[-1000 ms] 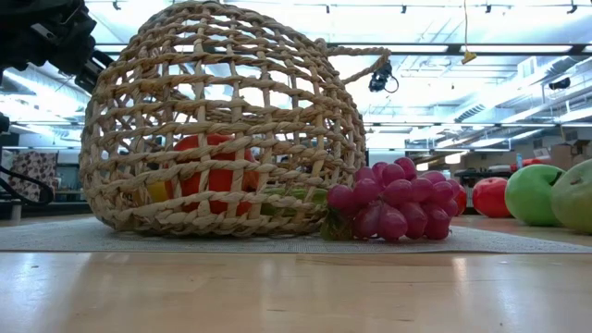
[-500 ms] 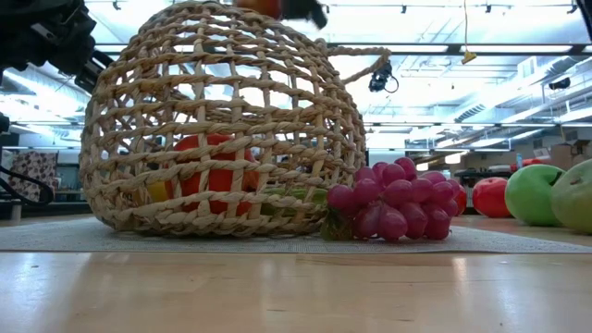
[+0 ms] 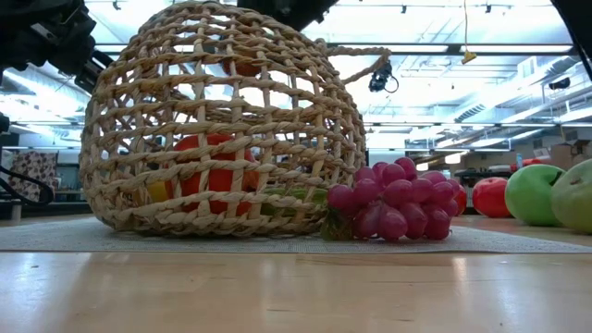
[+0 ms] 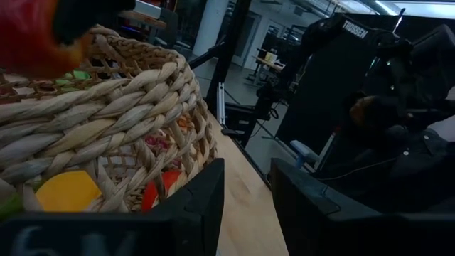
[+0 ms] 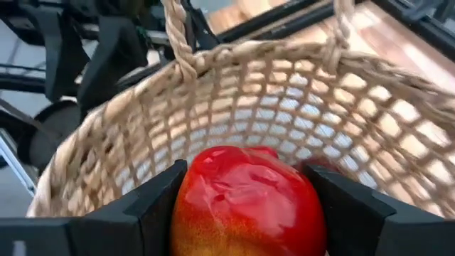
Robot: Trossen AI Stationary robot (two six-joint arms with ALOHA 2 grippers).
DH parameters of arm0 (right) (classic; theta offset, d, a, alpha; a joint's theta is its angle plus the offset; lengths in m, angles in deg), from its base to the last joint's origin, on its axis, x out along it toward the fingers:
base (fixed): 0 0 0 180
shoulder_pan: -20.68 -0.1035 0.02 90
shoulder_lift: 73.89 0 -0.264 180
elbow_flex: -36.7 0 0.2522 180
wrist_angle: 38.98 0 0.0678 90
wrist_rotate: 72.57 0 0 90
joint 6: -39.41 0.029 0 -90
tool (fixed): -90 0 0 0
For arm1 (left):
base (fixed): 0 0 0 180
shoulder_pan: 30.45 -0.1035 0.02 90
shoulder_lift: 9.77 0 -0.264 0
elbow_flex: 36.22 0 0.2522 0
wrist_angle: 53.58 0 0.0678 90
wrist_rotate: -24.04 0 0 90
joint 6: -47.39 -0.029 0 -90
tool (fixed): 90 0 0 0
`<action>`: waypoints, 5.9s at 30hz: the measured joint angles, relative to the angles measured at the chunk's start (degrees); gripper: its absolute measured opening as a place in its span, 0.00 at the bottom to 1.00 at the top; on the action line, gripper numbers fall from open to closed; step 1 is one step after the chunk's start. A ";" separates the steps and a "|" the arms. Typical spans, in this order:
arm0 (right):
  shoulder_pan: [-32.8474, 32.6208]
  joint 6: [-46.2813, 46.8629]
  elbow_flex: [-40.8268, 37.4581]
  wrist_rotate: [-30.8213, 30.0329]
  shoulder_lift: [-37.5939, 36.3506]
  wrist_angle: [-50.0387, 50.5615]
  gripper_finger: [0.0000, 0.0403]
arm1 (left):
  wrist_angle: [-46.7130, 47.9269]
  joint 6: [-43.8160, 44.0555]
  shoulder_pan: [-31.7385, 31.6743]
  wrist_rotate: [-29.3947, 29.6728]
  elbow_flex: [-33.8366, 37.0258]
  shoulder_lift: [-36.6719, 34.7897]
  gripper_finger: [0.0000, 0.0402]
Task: Build produce basket
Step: Put the red apple into the brown basket, then put the orange into the brown basket
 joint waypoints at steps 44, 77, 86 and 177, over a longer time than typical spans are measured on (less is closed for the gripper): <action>3.45 -22.54 26.84 8.10 24.30 31.13 0.68 | 0.04 0.00 0.00 0.05 -0.04 0.74 0.30; 0.62 -16.59 32.13 -3.05 9.83 37.84 0.86 | -0.07 -0.02 0.00 0.01 -0.03 0.73 0.30; -11.14 -10.42 32.16 -15.60 0.70 48.47 0.86 | -0.07 0.02 -0.01 0.02 -0.04 0.72 0.30; -54.23 52.48 -44.79 -3.95 -14.38 21.98 0.86 | -0.04 0.00 -0.02 0.02 -0.04 0.72 0.30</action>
